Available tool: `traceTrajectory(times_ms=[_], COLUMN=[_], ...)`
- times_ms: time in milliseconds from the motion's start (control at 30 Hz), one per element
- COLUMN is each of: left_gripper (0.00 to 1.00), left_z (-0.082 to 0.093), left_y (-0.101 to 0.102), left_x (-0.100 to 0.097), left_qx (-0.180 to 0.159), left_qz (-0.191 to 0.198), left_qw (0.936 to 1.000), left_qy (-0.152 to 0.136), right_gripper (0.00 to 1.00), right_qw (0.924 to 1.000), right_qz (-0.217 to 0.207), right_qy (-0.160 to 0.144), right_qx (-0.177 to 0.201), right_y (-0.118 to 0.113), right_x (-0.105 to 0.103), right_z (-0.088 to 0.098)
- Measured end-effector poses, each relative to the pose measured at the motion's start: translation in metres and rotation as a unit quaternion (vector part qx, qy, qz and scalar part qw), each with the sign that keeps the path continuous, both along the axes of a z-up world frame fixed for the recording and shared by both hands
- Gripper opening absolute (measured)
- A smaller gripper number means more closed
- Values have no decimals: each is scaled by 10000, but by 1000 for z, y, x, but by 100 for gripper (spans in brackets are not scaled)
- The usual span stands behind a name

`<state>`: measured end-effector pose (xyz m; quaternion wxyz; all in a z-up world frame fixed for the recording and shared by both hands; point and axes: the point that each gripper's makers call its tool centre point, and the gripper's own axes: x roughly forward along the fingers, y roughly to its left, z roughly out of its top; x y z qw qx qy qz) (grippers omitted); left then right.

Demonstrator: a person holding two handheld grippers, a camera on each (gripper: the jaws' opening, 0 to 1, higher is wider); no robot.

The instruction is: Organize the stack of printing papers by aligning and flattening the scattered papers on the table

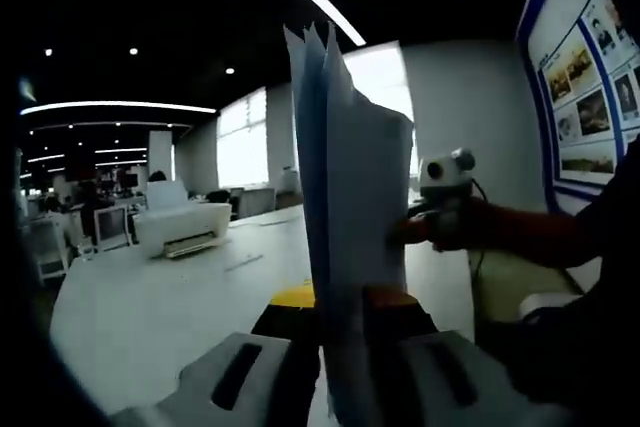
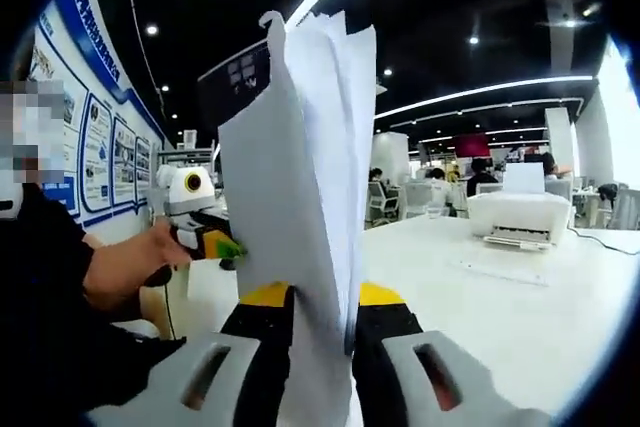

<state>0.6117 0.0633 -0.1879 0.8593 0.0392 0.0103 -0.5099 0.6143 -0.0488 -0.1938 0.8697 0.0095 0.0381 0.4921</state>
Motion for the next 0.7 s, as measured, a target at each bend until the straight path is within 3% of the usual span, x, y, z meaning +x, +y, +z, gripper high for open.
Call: traceTrajectory(times_ms=[133, 233, 367, 600, 700], left_gripper=[24, 17, 16, 22, 18], left_z=[-4, -6, -5, -4, -5], left_y=[-1, -2, -5, -10, -11], left_x=[3, 2, 2, 1, 1], left_qx=[2, -32, -109, -74, -50], left_qz=[-48, -121, -225, -244, -271], left_qw=[10000, 9998, 9993, 9993, 9992], left_qy=[64, 139, 278, 280, 279], right_gripper=[21, 15, 13, 21, 21], right_qw=[9999, 9998, 9998, 10000, 10000], right_qz=[101, 206, 196, -10, -92], right_qy=[-1, -51, -73, -21, 2], right_qx=[-27, -40, -56, -20, -22], right_y=[0, 1, 4, 8, 9], right_x=[-3, -6, -6, 1, 3], right_z=[-1, -1, 0, 1, 0])
